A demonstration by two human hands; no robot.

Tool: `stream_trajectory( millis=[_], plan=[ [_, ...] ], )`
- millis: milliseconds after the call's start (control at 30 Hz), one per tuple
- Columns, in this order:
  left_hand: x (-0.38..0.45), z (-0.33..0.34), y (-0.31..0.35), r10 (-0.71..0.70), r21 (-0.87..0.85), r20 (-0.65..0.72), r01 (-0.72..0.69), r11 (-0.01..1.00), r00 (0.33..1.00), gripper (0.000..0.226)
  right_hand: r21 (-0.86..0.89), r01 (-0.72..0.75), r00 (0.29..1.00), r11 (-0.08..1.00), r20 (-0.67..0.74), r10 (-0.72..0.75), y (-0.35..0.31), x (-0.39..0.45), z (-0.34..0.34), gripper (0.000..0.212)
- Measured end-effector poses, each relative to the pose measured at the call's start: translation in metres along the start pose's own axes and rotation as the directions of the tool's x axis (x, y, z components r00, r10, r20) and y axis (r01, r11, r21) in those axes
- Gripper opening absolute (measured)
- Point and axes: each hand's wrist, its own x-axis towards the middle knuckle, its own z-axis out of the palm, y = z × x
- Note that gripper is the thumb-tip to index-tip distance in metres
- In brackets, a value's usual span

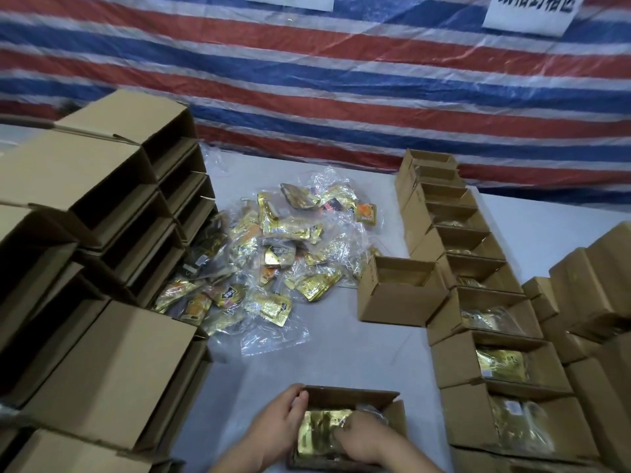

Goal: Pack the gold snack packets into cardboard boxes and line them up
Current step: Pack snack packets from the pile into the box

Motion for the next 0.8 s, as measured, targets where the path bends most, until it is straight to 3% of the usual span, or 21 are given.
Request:
stream_trajectory(
  millis=[167,300,433,567,700,800],
  plan=[
    [0.0,0.001,0.002,-0.02,0.029,-0.017,0.021,0.999,1.0,0.026,0.121,0.008,0.998,0.993,-0.057,-0.001,0.005,-0.003,-0.008,0.035],
    [-0.003,0.0,0.005,-0.023,0.054,-0.027,0.024,0.998,0.999,0.021,0.092,0.007,0.999,0.996,0.041,-0.011,0.0,-0.005,0.0,0.071],
    [-0.003,0.001,0.001,-0.002,0.052,-0.015,0.003,0.999,1.0,0.021,0.141,0.03,0.998,0.99,0.05,-0.038,0.004,-0.007,0.0,0.075],
    [0.019,-0.009,0.0,-0.018,0.038,-0.031,0.019,0.999,0.999,0.035,0.267,0.096,0.995,0.959,-0.059,-0.084,0.009,-0.017,-0.011,0.043],
    [0.082,-0.04,0.004,-0.018,0.349,-0.088,0.048,0.936,0.996,0.038,0.521,0.205,0.969,0.829,-0.227,-0.096,0.021,-0.033,-0.026,0.016],
    [0.136,-0.066,0.012,0.017,0.73,-0.032,0.012,0.683,0.999,0.037,0.63,0.24,0.939,0.739,-0.343,-0.013,0.034,-0.041,-0.039,0.02]
  ],
)
